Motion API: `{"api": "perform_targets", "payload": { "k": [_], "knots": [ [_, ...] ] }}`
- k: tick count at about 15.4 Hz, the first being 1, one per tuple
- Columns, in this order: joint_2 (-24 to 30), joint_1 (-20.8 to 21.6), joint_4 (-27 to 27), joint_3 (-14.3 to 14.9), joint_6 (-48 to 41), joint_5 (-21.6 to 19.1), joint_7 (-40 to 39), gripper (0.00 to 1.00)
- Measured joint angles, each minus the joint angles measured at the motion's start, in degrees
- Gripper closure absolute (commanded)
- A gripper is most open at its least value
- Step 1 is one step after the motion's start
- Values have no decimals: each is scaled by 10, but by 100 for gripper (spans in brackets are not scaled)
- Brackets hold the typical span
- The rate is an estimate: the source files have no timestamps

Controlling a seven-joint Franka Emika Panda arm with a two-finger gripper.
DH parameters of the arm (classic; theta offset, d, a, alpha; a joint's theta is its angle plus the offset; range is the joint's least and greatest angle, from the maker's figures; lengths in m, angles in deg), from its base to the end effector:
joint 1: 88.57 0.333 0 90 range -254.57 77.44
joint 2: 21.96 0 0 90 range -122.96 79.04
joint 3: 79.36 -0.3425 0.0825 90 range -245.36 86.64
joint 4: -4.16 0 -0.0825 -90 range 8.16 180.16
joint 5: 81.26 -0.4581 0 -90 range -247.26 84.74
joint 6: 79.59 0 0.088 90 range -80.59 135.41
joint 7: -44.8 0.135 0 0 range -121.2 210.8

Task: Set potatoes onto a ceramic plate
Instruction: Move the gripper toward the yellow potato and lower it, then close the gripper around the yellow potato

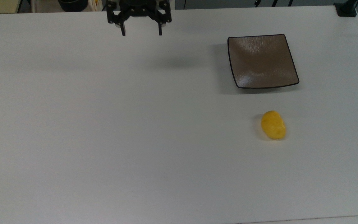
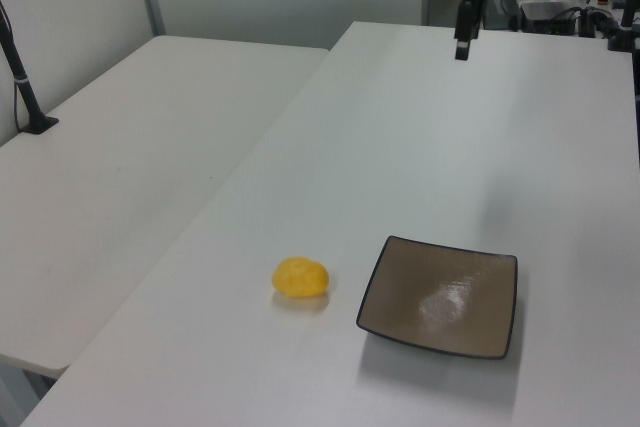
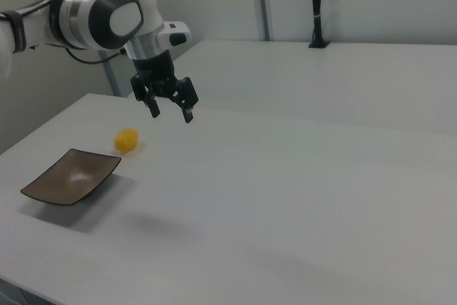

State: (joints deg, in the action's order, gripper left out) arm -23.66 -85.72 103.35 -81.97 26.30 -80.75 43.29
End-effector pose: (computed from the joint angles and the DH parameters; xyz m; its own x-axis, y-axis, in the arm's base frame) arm 0.6546 0.0613 0.5406 0.9886 0.1233 0.0870 0.1229 -0.9924 0.0097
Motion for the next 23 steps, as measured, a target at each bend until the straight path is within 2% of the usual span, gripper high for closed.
{"api": "perform_targets", "payload": {
  "k": [3,6,11,13,16,21,23],
  "knots": [
    [-31,27,0,-1,80,-26,14,0],
    [-63,56,-15,-1,123,-30,55,0],
    [-146,123,-90,-3,133,-30,103,0],
    [-189,150,-124,-5,173,-30,110,0],
    [-237,171,-150,-20,239,-30,128,0],
    [-291,196,-192,-23,254,-28,149,0],
    [-315,210,-205,-23,283,-3,188,0]
  ]
}}
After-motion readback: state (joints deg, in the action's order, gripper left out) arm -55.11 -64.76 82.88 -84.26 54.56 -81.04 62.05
